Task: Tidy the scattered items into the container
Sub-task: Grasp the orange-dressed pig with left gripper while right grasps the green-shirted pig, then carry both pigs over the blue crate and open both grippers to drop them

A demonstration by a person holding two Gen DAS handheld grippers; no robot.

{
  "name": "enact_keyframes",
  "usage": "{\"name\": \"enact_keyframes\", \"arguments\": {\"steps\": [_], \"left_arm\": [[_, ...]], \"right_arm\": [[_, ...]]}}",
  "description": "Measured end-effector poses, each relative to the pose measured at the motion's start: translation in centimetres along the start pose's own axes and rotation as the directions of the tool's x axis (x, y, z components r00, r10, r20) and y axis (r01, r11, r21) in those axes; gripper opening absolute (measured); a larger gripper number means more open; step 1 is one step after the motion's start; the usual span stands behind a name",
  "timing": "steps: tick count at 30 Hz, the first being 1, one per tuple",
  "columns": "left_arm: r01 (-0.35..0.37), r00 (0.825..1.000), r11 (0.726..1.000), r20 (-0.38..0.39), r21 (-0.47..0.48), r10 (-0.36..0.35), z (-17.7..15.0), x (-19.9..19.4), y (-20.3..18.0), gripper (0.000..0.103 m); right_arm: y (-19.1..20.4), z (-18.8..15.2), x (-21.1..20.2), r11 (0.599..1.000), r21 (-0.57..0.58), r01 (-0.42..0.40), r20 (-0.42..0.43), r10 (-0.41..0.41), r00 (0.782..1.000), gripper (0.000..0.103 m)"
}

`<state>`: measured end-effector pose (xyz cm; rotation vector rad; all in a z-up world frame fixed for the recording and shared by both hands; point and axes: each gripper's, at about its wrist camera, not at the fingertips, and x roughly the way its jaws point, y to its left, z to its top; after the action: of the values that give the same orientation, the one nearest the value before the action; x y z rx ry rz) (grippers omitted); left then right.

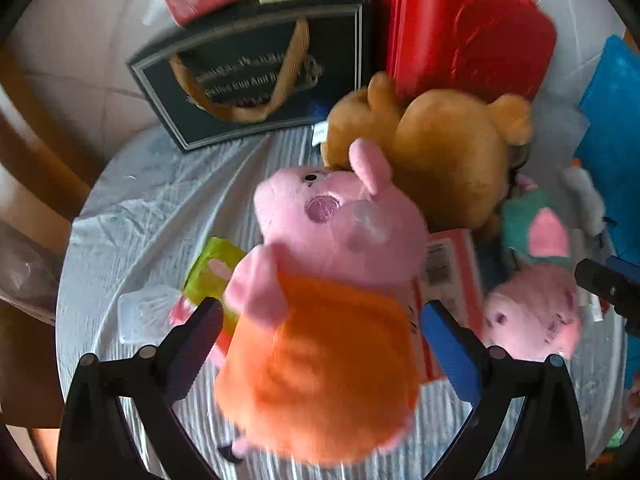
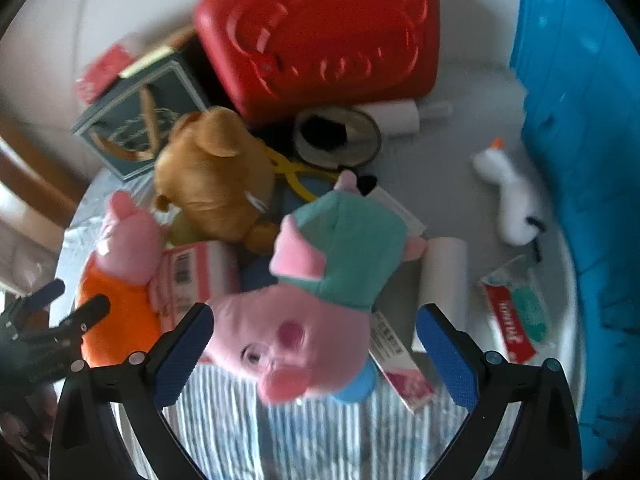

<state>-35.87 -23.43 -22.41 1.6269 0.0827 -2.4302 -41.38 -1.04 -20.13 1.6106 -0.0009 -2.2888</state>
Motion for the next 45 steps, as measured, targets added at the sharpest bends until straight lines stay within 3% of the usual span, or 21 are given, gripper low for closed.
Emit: {"name": "enact_keyframes", "arguments": {"steps": [5, 7, 9, 10, 11, 12, 14, 18, 24, 29, 34, 40, 45], "left_arm": [[0.006, 0.998, 1.000, -0.061, -0.002, -0.006, 1.1, 3.6, 0.1, 0.101], [0.005, 0.998, 1.000, -0.069, 0.001, -0.005, 1.1, 4.4, 0.0, 0.089], [0.009, 0.999, 1.000, -0.052, -0.016, -0.010, 1.3, 4.4, 0.1, 0.084], [0.006, 0.999, 1.000, -0.037, -0.023, -0.007, 1.2, 4.2, 0.1, 0.080], [0.002, 1.000, 1.000, -0.021, -0.027, -0.002, 1.1, 3.8, 0.2, 0.079], [0.000, 1.000, 1.000, -0.003, -0.031, 0.000, 0.9, 3.2, 0.2, 0.078], [-0.017, 0.999, 0.999, 0.030, -0.038, 0.018, 0.5, 2.0, 0.2, 0.077], [-0.041, 0.993, 0.998, 0.106, -0.044, 0.046, -0.6, -1.4, 0.1, 0.077], [-0.013, 0.978, 0.999, 0.207, -0.038, 0.021, -2.6, -7.4, -0.8, 0.077], [0.010, 0.951, 1.000, 0.309, -0.014, -0.005, -4.8, -13.6, -2.5, 0.077], [0.054, 0.909, 0.998, 0.413, 0.035, -0.064, -6.7, -19.7, -5.3, 0.077], [0.107, 0.847, 0.987, 0.508, 0.119, -0.153, -7.7, -26.8, -11.8, 0.077], [0.160, 0.789, 0.969, 0.566, 0.189, -0.240, -7.4, -31.8, -20.3, 0.077]], "right_arm": [[-0.4, 1.2, 4.6, 1.000, 0.015, 0.014, -0.085, -0.013, 0.996, 0.103], [-0.2, 1.3, 6.2, 1.000, 0.009, 0.016, -0.104, -0.015, 0.994, 0.103], [0.0, 1.3, 7.5, 1.000, -0.005, 0.027, -0.115, -0.028, 0.993, 0.103], [0.1, 1.3, 8.0, 0.999, -0.019, 0.047, -0.112, -0.049, 0.993, 0.101], [0.3, 1.1, 8.1, 0.996, -0.040, 0.079, -0.095, -0.083, 0.992, 0.089], [0.3, 1.0, 7.9, 0.994, -0.053, 0.100, -0.075, -0.104, 0.992, 0.082], [0.3, 0.6, 7.3, 0.995, -0.056, 0.088, -0.054, -0.091, 0.994, 0.077], [0.3, -0.7, 5.1, 0.996, -0.057, 0.066, -0.007, -0.067, 0.998, 0.076], [2.2, -3.1, -1.5, 0.993, -0.107, 0.048, 0.109, -0.036, 0.993, 0.075], [3.3, -4.8, -8.9, 0.990, -0.139, 0.030, 0.233, 0.003, 0.972, 0.075], [3.6, -6.3, -15.8, 0.988, -0.145, 0.049, 0.356, 0.006, 0.934, 0.075], [-0.4, -8.5, -25.9, 0.989, -0.116, 0.088, 0.495, -0.019, 0.869, 0.075], [-6.5, -9.7, -33.7, 0.987, -0.075, 0.145, 0.596, -0.072, 0.799, 0.075]]}}
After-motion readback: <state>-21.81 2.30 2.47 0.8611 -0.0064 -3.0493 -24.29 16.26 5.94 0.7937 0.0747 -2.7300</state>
